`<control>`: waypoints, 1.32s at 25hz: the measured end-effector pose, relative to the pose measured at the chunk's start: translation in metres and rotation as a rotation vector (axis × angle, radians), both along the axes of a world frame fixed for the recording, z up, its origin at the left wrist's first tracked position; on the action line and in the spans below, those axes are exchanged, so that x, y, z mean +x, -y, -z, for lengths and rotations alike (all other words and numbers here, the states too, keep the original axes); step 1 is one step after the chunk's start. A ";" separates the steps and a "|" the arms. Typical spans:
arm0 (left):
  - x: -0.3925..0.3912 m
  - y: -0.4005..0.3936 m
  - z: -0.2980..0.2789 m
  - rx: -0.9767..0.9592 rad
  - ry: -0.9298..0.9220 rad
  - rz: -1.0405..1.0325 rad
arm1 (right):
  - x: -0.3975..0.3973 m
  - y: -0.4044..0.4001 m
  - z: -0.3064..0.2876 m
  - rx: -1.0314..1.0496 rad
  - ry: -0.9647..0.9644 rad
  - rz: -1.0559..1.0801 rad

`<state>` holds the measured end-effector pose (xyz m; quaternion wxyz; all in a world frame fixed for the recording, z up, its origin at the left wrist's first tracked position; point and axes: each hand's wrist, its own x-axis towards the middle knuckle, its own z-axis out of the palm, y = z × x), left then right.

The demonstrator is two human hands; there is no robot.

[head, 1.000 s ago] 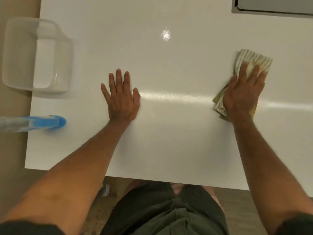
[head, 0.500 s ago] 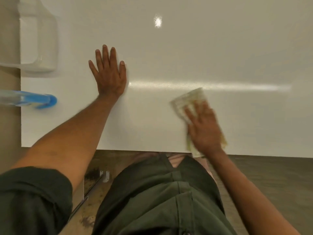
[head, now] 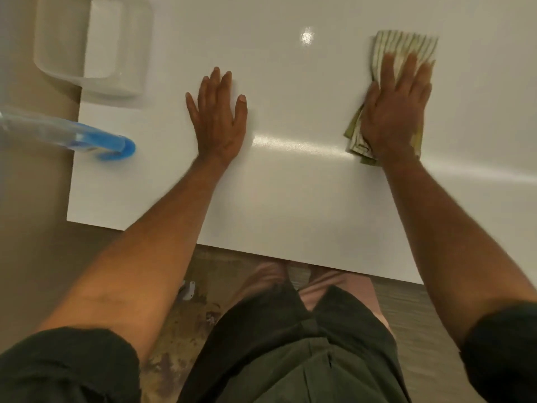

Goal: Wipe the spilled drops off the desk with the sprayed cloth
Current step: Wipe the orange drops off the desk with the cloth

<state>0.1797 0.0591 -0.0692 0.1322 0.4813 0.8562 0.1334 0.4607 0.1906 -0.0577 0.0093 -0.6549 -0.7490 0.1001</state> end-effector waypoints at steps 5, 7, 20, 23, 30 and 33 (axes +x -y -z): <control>-0.012 0.095 0.002 -0.143 -0.170 -0.133 | -0.143 0.050 -0.007 -0.048 -0.067 -0.379; -0.011 0.119 0.008 -0.159 -0.197 -0.137 | -0.174 0.084 -0.007 -0.074 -0.082 -0.532; -0.011 0.118 0.012 -0.154 -0.209 -0.140 | 0.085 0.117 0.017 0.006 -0.076 -0.366; -0.011 0.120 0.011 -0.152 -0.209 -0.138 | 0.150 0.090 0.006 0.018 -0.077 0.055; -0.009 0.119 0.013 -0.114 -0.191 -0.146 | 0.095 0.166 -0.004 -0.012 -0.074 0.475; -0.008 0.117 0.014 -0.122 -0.190 -0.146 | 0.044 0.184 0.006 -0.021 -0.092 0.222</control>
